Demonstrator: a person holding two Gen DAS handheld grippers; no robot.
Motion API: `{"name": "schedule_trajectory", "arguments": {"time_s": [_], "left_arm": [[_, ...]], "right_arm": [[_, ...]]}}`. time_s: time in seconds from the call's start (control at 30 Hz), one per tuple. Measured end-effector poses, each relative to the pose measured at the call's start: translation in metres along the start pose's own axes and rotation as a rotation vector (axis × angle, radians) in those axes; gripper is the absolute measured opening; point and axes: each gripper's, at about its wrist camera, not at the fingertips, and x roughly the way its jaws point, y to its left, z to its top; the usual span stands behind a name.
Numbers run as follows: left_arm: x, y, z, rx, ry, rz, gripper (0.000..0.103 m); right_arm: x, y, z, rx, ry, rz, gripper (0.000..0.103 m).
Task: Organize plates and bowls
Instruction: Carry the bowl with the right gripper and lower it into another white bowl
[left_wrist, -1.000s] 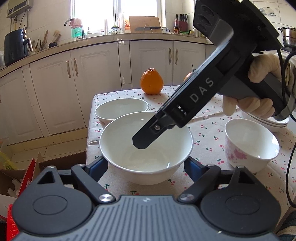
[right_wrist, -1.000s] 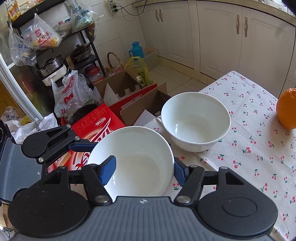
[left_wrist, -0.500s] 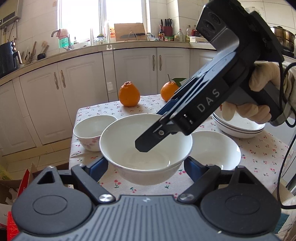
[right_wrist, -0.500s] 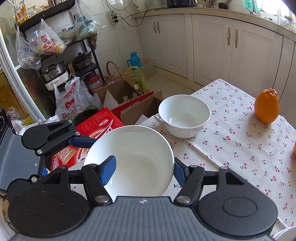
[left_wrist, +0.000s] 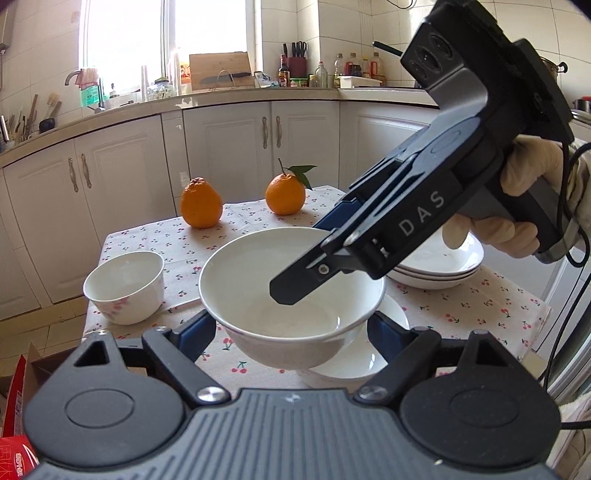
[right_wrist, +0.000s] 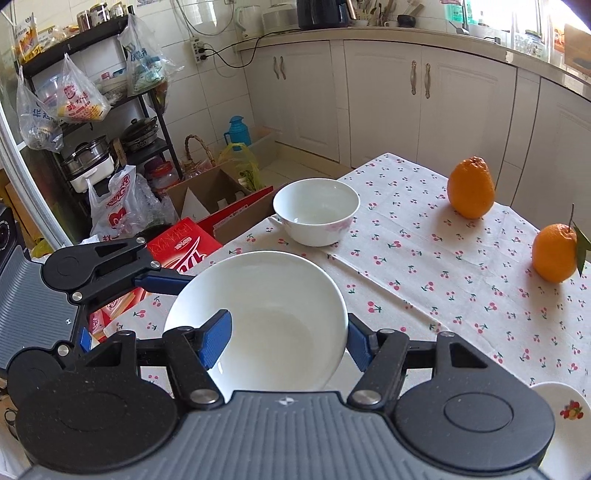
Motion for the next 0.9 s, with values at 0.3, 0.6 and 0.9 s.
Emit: {"name": "schedule_trajectory", "arguments": {"time_s": [0.3, 0.6, 0.9], "left_arm": [[0.016, -0.020, 0.000, -0.004, 0.026, -0.048, 0.089], [0.026, -0.029, -0.004, 0.001, 0.059, -0.060, 0.089], [0.029, -0.027, -0.006, 0.001, 0.079, -0.060, 0.089]], "right_arm": [[-0.011, -0.014, -0.024, 0.042, 0.004, -0.031, 0.072], [-0.008, -0.020, -0.035, 0.061, 0.020, -0.038, 0.072], [-0.002, -0.021, -0.038, 0.060, 0.029, -0.038, 0.072]]}}
